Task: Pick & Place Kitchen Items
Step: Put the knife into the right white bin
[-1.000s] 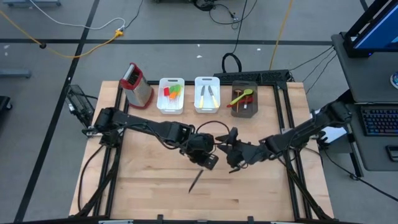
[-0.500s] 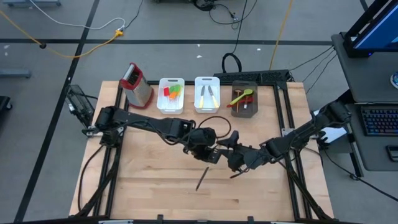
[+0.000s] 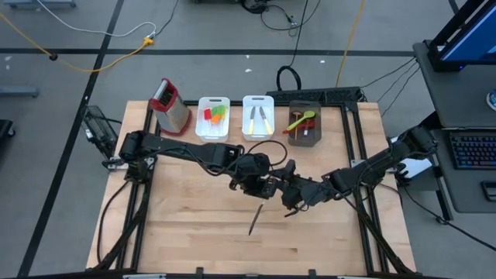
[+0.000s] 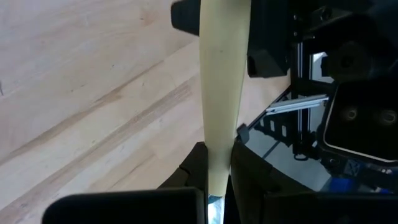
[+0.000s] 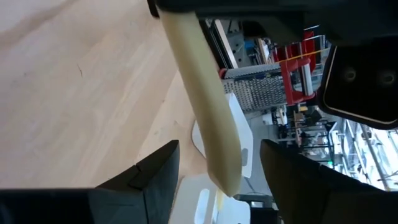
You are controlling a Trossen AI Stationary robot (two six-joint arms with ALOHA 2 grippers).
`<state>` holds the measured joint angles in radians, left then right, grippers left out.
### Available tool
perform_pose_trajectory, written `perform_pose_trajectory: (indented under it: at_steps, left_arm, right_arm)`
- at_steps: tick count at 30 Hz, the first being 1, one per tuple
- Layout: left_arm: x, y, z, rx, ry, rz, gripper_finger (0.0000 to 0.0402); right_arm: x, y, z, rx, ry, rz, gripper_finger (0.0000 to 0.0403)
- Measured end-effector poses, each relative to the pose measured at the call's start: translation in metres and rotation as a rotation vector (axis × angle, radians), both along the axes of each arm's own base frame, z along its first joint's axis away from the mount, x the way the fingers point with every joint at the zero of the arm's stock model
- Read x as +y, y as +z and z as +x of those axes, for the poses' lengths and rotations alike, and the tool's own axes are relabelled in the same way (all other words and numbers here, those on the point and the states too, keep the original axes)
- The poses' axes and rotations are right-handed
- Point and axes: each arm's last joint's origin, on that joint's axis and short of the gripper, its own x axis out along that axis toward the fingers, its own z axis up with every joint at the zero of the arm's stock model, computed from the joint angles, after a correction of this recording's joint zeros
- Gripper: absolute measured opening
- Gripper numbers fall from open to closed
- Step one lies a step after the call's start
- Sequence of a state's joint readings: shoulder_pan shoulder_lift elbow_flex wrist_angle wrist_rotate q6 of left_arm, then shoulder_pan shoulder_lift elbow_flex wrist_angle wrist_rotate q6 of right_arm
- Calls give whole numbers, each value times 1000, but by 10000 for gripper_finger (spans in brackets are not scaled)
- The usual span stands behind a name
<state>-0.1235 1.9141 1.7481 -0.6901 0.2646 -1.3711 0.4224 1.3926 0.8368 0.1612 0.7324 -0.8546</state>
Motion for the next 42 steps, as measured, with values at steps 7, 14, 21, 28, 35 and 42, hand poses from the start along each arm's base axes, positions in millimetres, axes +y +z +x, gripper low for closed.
perform_pose_trajectory:
  at_steps: [7,14,21,28,35,42]
  left_arm:
    - [1,0,0,3,7,-4,35]
    - [0,0,0,-3,-26,-1,35]
    - [2,0,0,-10,-82,-33,35]
    - [2,1,0,-20,-97,-56,35]
    - [1,5,4,-67,-102,-90,35]
    - [1,5,4,-62,-98,-95,35]
  right_arm:
    - [-4,0,2,9,18,-4,199]
    - [-2,2,3,-9,55,14,183]
    - [-2,3,4,-8,79,-1,170]
    - [-2,1,3,16,81,-8,151]
    - [-6,2,6,9,110,-3,119]
    - [-5,4,7,3,127,-9,60]
